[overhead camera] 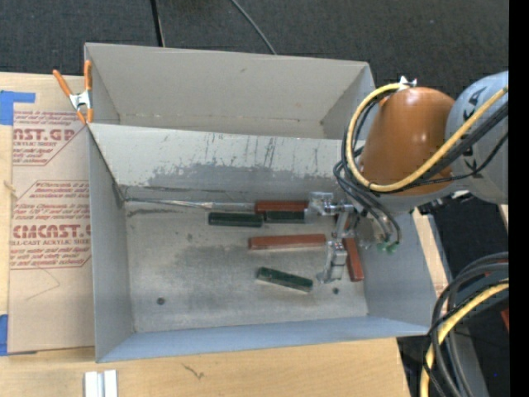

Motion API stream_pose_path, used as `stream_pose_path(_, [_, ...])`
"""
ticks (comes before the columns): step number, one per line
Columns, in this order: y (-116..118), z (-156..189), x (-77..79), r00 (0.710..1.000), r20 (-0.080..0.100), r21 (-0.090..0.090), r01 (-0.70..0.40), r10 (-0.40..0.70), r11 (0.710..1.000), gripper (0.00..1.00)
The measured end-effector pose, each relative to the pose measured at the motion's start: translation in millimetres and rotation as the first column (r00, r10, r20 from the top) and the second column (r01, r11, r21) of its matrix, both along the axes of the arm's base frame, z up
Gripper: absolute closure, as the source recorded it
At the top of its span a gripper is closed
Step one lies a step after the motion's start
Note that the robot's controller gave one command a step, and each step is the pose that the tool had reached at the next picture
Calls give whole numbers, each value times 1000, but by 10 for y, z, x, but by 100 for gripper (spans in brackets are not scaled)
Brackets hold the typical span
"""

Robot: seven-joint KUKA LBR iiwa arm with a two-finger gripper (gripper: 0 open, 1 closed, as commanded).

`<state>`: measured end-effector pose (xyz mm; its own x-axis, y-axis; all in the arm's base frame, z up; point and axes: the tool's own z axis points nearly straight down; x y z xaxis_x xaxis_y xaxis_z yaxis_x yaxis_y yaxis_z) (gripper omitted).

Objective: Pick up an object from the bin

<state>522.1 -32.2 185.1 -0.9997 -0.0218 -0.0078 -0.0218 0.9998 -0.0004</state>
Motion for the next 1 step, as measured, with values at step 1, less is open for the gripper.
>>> stream_pose_path(1, [102, -670, 46, 981, -2, -1, -196, 196, 981, 0])
